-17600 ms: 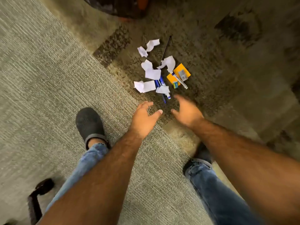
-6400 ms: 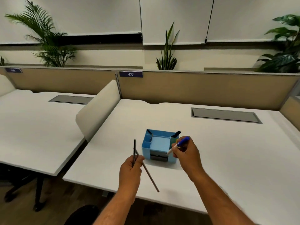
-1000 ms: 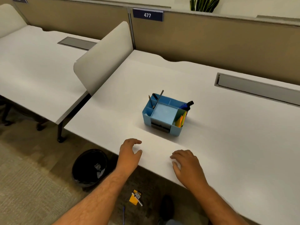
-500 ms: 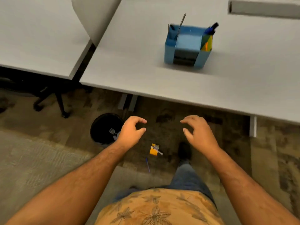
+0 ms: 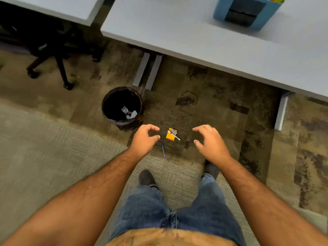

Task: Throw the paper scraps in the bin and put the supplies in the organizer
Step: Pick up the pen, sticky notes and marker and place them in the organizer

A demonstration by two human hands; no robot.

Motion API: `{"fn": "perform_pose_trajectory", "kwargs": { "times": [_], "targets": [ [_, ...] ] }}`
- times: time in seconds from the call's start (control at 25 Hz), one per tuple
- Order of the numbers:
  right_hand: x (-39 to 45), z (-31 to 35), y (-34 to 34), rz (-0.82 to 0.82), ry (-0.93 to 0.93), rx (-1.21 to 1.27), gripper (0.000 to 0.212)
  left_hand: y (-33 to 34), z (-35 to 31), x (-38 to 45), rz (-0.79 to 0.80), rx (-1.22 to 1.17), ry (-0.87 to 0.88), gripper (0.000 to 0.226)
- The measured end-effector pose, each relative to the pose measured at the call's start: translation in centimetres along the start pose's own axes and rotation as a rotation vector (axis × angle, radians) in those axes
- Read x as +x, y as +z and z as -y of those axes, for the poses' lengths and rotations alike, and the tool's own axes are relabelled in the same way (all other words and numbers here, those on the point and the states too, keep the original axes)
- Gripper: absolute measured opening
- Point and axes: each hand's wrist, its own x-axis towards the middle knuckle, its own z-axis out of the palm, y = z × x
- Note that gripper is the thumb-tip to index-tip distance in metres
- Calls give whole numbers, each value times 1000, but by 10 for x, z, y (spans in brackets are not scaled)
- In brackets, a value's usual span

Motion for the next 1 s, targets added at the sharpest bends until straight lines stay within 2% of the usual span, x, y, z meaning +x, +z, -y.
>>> {"fn": "perform_pose_trajectory", "kwargs": {
  "times": [0.24, 0.52, 0.64, 0.76, 0.88, 1.0],
  "targets": [
    [68, -57, 92, 190, 35, -37, 52, 69, 73, 59, -72, -106, -148, 22],
    [160, -154, 241, 329, -46, -170, 50, 212, 208, 144, -157, -156, -280, 22],
    [200, -195, 314, 407, -70, -218, 59, 277, 273, 181, -141, -181, -348, 19],
    [237, -230, 380, 427, -110, -259, 69, 323, 329, 216, -179, -158, -448, 14],
    [271, -261, 438, 426, -87, -265, 64, 363, 377, 252, -233, -104, -595, 14],
    [300, -279, 480, 333, 0, -209, 67, 390, 411, 280, -225, -39, -625, 30]
  ]
}}
